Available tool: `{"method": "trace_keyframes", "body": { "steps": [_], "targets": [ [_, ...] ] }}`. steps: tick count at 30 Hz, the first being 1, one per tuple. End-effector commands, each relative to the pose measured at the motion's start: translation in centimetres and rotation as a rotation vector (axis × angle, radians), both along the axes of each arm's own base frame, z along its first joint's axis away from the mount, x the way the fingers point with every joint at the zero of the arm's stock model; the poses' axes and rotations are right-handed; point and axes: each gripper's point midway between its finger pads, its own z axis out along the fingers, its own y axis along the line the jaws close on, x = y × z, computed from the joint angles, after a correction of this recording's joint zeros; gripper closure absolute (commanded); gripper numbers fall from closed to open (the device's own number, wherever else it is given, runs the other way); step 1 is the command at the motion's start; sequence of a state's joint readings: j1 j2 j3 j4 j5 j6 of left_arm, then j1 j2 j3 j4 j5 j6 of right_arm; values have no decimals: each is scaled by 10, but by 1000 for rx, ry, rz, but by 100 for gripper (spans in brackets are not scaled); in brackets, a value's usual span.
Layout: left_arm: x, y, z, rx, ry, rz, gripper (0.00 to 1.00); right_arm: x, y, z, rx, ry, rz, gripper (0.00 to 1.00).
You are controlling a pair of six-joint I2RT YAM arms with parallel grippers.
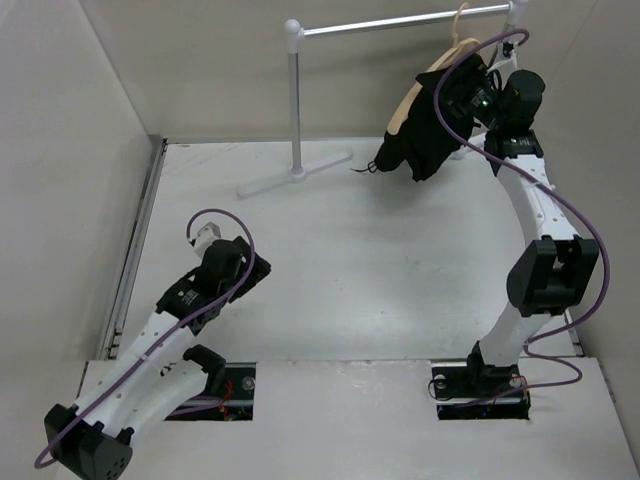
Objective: Place the trousers on the hanger
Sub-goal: Place the hanger at the clothesline, then reset both arms
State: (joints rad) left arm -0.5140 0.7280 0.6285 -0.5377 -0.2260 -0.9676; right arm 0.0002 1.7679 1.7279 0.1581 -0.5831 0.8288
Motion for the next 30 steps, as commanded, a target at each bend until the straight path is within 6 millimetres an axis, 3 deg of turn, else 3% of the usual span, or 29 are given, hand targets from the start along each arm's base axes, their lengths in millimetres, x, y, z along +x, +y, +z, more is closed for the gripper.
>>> {"method": "trace_keyframes", "body": {
  "steps": [1, 4, 5, 9, 12, 15, 18, 19, 22, 23, 25, 27, 30],
  "targets": [
    [18, -7, 36, -39, -84, 7, 33, -27, -10, 44, -32, -120, -45, 0],
    [25, -10, 45, -36, -100, 0, 21, -37, -16, 38, -55, -105, -84, 0],
    [27, -11, 48, -36, -108, -5, 0, -40, -18, 37, -61, -104, -92, 0],
    [36, -11, 58, -7, -126, -16, 0, -63, -27, 28, -64, -88, -154, 0],
    [42, -14, 60, 6, -130, -30, 0, -83, -35, 8, -55, -41, -206, 0],
    [47, -24, 57, 3, -130, -58, 0, -103, -43, -37, -47, 62, -266, 0],
    [48, -34, 44, 5, -100, -90, 0, -129, -49, -103, -64, 207, -302, 1],
    [48, -37, 39, 6, -87, -101, 0, -139, -50, -126, -71, 256, -310, 13],
    [45, -45, 22, 8, -41, -133, 0, -176, -49, -187, -86, 383, -320, 71],
    [44, -48, 16, 9, -18, -145, 0, -189, -49, -203, -86, 422, -333, 82],
    [41, -52, 1, 18, 33, -165, 0, -213, -52, -231, -97, 497, -365, 90],
    [38, -56, -9, 26, 66, -182, 0, -231, -64, -251, -108, 558, -439, 91],
    [34, -64, -18, 39, 80, -206, 0, -250, -74, -274, -105, 652, -506, 80]
  ]
}}
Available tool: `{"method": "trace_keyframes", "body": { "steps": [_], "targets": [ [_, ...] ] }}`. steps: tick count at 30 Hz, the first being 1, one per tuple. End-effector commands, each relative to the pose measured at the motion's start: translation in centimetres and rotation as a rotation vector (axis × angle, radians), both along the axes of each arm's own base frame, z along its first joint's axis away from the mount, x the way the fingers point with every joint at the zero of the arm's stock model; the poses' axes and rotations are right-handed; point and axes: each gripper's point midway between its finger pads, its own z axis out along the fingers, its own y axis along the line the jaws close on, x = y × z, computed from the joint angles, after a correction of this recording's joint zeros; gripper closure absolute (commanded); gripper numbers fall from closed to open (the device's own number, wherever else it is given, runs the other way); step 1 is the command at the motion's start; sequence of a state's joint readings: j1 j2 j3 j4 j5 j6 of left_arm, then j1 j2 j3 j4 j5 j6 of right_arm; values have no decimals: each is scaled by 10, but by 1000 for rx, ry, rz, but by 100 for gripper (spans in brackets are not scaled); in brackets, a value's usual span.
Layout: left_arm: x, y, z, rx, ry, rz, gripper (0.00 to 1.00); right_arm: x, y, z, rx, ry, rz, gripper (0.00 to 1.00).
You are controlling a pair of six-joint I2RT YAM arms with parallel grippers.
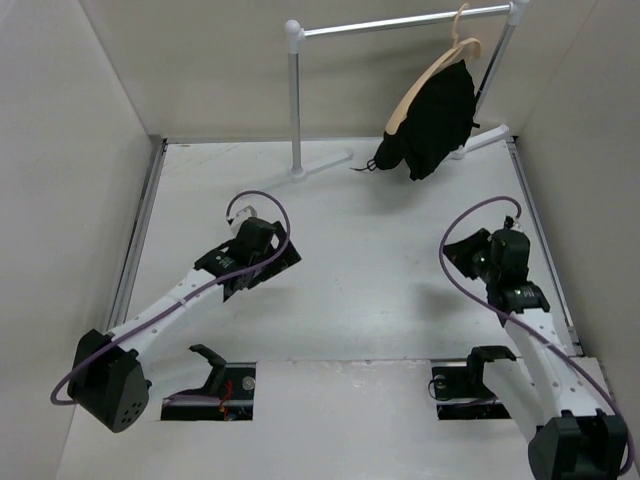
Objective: Place the trousers on the hanger
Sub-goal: Reset both arms
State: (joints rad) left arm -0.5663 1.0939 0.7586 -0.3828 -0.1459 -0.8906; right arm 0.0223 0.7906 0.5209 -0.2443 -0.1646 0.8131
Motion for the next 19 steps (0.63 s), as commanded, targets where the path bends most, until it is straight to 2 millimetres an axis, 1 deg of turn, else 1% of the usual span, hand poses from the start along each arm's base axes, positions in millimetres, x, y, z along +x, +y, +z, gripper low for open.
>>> {"method": "trace_keyframes", "body": {
  "steps": [1, 2, 4, 5, 6, 7, 9, 14, 19],
  "targets": [
    [-4, -11, -6, -5, 1, -47, 0, -12, -18, -9, -24, 50, -120, 74],
    [-5, -13, -10, 2, 15, -52, 0, -16, -18, -14, -19, 65, -130, 65],
    [-9, -15, -18, 14, 47, -65, 0, -21, -20, -16, -9, 71, -148, 42],
    [-11, -17, -22, 22, 58, -73, 0, -23, -20, -16, -9, 70, -152, 32],
    [-13, -19, -23, 26, 63, -80, 0, -25, -21, -16, -10, 68, -157, 24],
    [-15, -20, -24, 30, 65, -87, 0, -27, -22, -15, -12, 65, -159, 20],
    [-16, -24, -23, 29, 58, -100, 0, -31, -21, -16, -12, 65, -158, 17],
    [-13, -35, -16, 21, 40, -121, 0, -35, -19, -16, -9, 54, -143, 16],
    [-16, -44, -16, 44, 52, -155, 0, -32, -18, -8, -17, 31, -134, 15]
  ]
}}
